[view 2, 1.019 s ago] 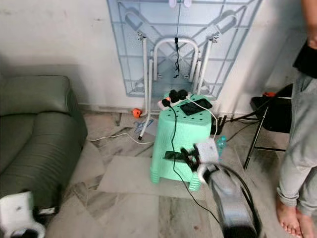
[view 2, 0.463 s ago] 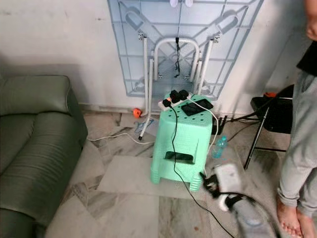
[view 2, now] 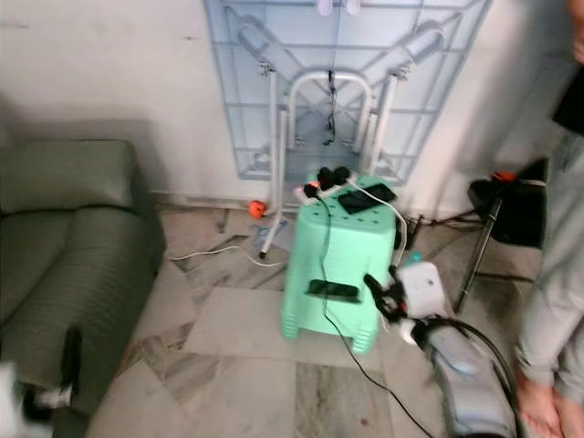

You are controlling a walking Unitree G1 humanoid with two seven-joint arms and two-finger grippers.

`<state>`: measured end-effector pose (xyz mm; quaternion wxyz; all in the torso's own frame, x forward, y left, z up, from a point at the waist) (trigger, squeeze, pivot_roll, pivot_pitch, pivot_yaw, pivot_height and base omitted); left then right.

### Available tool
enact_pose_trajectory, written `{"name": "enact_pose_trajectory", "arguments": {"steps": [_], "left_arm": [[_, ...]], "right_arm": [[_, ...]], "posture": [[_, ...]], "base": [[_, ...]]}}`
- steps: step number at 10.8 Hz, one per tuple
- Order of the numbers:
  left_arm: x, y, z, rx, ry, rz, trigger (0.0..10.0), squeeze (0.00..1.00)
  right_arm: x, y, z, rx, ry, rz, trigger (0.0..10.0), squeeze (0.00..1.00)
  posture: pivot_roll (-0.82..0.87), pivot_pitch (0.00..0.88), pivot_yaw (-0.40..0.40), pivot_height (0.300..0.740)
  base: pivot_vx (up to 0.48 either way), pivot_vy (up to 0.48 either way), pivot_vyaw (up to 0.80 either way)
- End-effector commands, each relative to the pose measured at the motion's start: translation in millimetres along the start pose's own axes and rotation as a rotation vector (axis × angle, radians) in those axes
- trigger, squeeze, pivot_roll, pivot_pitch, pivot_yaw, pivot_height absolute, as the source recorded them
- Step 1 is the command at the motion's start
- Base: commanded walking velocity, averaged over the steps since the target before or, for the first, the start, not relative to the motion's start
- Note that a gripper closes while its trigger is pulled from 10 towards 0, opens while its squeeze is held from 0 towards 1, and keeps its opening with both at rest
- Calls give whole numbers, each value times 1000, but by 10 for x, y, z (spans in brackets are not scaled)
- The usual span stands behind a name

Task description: Move the pillow to the sofa

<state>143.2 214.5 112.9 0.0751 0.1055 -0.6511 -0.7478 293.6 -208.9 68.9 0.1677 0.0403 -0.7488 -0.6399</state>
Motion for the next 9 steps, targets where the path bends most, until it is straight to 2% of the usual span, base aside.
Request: {"name": "enact_pose_trajectory", "arguments": {"steps": [1, 2, 4, 5, 6, 9], "left_arm": [[-55, 22, -17, -4, -14, -3, 10000, 0], [-165, 38, -61, -11, -34, -17, 10000, 0], [-325, -18, -86, -6, -54, -19, 10000, 0], [-495, -59, -150, -5, -92, -31, 10000, 0], [-578, -18, -185, -14, -115, -51, 10000, 0], [-550, -100, -159, -15, -98, -13, 10000, 0]], "right_arm": [[-145, 217, 125, 24, 12, -40, 10000, 0], [-119, 244, 99, 9, -25, -58, 10000, 0], [-43, 120, 41, 28, -100, -34, 10000, 0], [-104, 16, 37, 12, -141, -4, 10000, 0], [-33, 103, -70, 0, -137, -23, 10000, 0], [-15, 134, -159, 1, -162, -5, 10000, 0]], "posture": [[-93, 0, 25, 740], [-147, 0, 46, 740], [-214, 0, 84, 740], [-227, 0, 103, 740], [-217, 0, 102, 740], [-230, 0, 98, 740]], "base": [[0, 0, 0], [0, 0, 0], [0, 0, 0], [0, 0, 0], [0, 0, 0], [0, 0, 0]]}}
Point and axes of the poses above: a point about 5 cm out from each wrist's last joint towards the gripper, its own x axis pointing back from the gripper into the wrist, its own y axis along the axis of the wrist's last joint, z = x × y, the point moved 1 cm from there along -x, pointing out of the wrist towards the gripper, and after that the axes turned 1 degree about x, right-handed, at the moved point
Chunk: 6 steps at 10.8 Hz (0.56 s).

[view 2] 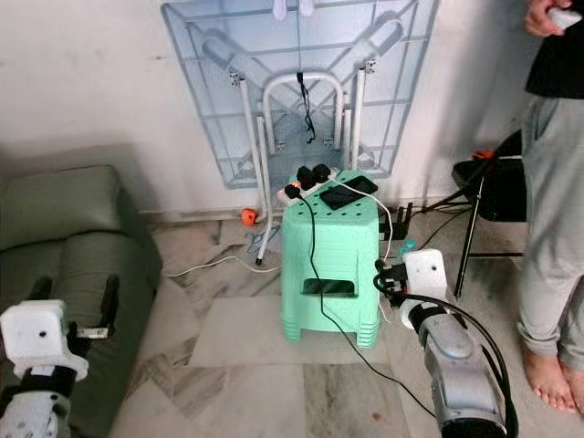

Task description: Move the pillow to the sofa

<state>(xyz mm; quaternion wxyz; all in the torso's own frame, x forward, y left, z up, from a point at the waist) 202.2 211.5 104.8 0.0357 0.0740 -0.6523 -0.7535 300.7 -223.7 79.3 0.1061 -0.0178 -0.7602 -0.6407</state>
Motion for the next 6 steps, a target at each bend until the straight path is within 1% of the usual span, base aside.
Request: {"name": "enact_pose_trajectory", "arguments": {"steps": [1, 2, 3, 4, 5, 6], "left_arm": [[-43, -37, -63, 21, -31, 7, 10000, 0], [-116, -18, -122, 30, -40, -5, 10000, 0], [-147, 44, -152, 31, -45, -22, 10000, 0], [-142, 80, -155, 22, -40, -30, 10000, 0], [-196, 125, -146, 5, 5, -40, 10000, 0], [-249, 156, -110, 2, 50, -50, 10000, 0]], "right_arm": [[-66, 151, 31, 19, 24, -50, 10000, 0], [-237, 352, 65, 14, 51, -105, 10000, 0], [-378, 563, 108, -6, 79, -144, 10000, 0], [-407, 622, 129, -8, 94, -155, 10000, 0], [-295, 604, 208, 31, 118, -178, 10000, 0], [-10, 506, 346, 33, 148, -205, 10000, 0]], "posture": [[-218, 0, 94, 740], [-205, 0, 87, 740], [-183, 0, 70, 740], [-179, 0, 66, 740], [-163, 0, 49, 740], [-147, 0, 36, 740]], "base": [[0, 0, 0], [0, 0, 0], [0, 0, 0], [0, 0, 0], [0, 0, 0], [0, 0, 0]]}}
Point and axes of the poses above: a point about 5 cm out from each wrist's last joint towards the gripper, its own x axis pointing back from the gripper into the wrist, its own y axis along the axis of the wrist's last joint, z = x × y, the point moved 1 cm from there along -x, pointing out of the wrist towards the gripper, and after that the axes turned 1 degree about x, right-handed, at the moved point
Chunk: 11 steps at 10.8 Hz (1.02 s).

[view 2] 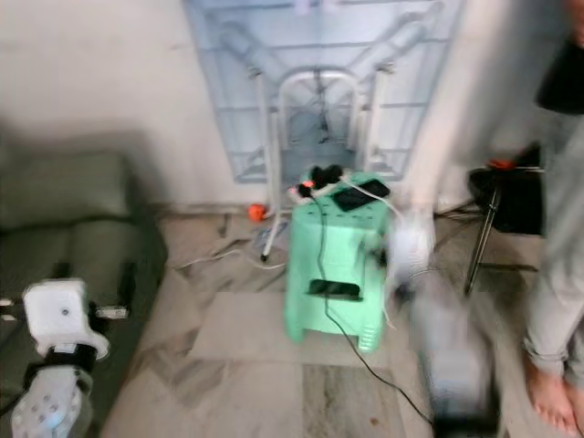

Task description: Move the pillow to the sofa

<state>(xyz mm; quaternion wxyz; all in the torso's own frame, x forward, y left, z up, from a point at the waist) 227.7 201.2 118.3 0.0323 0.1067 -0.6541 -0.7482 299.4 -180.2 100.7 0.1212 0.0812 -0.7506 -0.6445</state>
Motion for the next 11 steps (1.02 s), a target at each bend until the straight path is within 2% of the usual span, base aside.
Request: {"name": "enact_pose_trajectory", "arguments": {"steps": [1, 2, 3, 5, 6, 7, 10, 11], "left_arm": [[-21, 22, 26, -13, 18, -5, 10000, 0], [-37, 25, 103, -21, 64, -1, 10000, 0], [-18, 9, 124, -28, 65, 11, 10000, 0], [11, -33, 110, -45, 57, 34, 10000, 0], [16, -42, 101, -47, 58, 42, 10000, 0], [31, -52, 114, -65, 63, 50, 10000, 0], [53, -96, 164, -12, 86, 73, 10000, 0], [62, -122, 190, -41, 149, 96, 10000, 0]], "right_arm": [[-41, 220, -26, 34, 7, -73, 10000, 0], [-98, 272, 149, 38, 57, -93, 10000, 0], [-150, 325, 276, 40, 87, -108, 10000, 0], [-171, 354, 343, 34, 94, -108, 10000, 0], [-160, 398, 435, 38, 119, -116, 10000, 0], [-154, 405, 442, 33, 120, -113, 10000, 0], [-180, 423, 459, 41, 134, -109, 10000, 0], [-186, 433, 449, 47, 135, -104, 10000, 0]], "posture": [[-147, 0, 36, 740], [-134, 0, 32, 740], [-132, 0, 38, 740], [-131, 0, 45, 740], [-119, 0, 48, 740], [-115, 0, 47, 740], [-112, 0, 37, 740], [-118, 0, 32, 740]], "base": [[0, 0, 0], [0, 0, 800], [0, 0, 800], [0, 0, 800], [0, 0, 800], [0, 0, 800], [0, 0, 800], [0, 0, 800]]}}
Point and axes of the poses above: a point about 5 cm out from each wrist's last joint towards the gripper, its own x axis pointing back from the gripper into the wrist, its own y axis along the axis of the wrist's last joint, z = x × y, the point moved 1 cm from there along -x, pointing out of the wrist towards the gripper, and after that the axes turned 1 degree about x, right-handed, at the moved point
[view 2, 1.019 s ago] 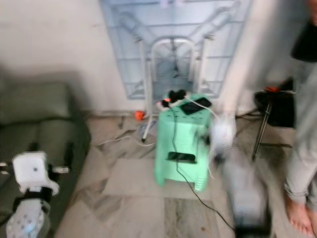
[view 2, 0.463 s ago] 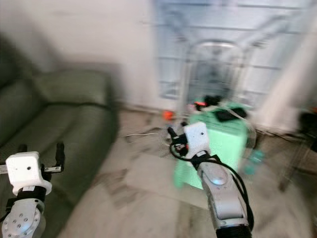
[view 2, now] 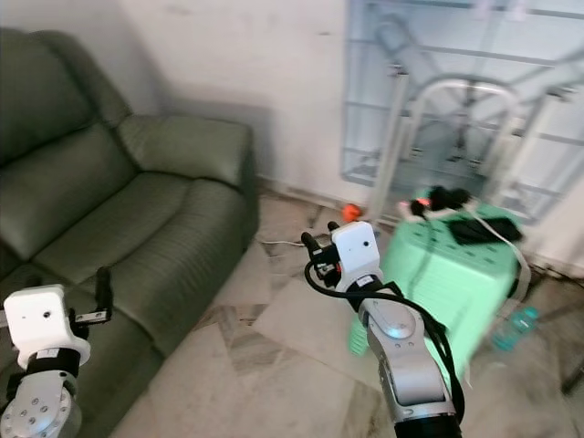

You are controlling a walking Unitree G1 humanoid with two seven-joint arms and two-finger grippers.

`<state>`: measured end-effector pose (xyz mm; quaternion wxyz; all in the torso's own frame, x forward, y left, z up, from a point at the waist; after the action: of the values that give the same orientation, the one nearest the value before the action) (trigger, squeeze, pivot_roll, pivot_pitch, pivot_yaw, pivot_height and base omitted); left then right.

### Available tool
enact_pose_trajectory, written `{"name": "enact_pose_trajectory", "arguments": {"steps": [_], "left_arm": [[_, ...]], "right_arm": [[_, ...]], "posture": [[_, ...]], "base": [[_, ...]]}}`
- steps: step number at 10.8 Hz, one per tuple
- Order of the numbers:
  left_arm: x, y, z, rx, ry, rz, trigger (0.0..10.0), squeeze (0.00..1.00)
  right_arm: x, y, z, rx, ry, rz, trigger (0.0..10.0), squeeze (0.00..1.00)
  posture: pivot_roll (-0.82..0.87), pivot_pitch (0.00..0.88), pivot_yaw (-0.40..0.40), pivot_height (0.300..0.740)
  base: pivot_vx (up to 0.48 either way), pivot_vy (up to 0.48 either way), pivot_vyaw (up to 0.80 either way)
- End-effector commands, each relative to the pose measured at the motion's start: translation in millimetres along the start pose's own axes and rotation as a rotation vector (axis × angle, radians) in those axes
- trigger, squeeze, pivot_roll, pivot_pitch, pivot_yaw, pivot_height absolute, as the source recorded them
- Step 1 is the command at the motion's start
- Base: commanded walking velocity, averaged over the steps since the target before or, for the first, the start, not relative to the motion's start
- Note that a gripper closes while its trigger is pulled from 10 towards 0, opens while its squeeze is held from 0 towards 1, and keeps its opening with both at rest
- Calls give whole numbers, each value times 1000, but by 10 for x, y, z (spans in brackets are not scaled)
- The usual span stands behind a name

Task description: Move the pillow to the sofa

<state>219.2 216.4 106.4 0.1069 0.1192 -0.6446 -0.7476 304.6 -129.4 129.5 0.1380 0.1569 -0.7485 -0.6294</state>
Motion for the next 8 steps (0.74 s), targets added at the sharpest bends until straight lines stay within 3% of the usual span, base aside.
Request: {"name": "enact_pose_trajectory", "arguments": {"steps": [1, 2, 5, 8], "left_arm": [[-6, -16, 20, -30, 7, 10, 10000, 0], [-2, -27, 1, -13, -27, 7, 10000, 0], [-6, -85, 119, 17, 52, 24, 10000, 0], [4, -110, 141, 6, 60, 35, 10000, 0]], "right_arm": [[-24, 69, 10, 14, 9, -13, 10000, 0], [-31, 70, 7, 14, 10, -10, 10000, 0], [-78, 64, 3, -3, 11, -15, 10000, 0], [-109, 79, -40, -35, -13, -20, 10000, 0]], "posture": [[-119, 0, 32, 740], [-117, 0, 29, 740], [-110, 0, 28, 740], [-111, 0, 25, 740]], "base": [[0, 0, 800], [0, 0, 800], [0, 0, 800], [0, 0, 0]]}}
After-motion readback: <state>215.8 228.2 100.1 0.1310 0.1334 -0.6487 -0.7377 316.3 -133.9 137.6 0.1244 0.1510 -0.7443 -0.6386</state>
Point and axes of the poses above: a point about 5 cm out from each wrist's last joint towards the gripper, its own x axis pointing back from the gripper into the wrist, its own y axis along the axis of the wrist's last joint, z = x × y, the point moved 1 cm from there along -x, pointing out of the wrist towards the gripper, and after that the axes turned 1 degree about x, right-handed, at the moved point
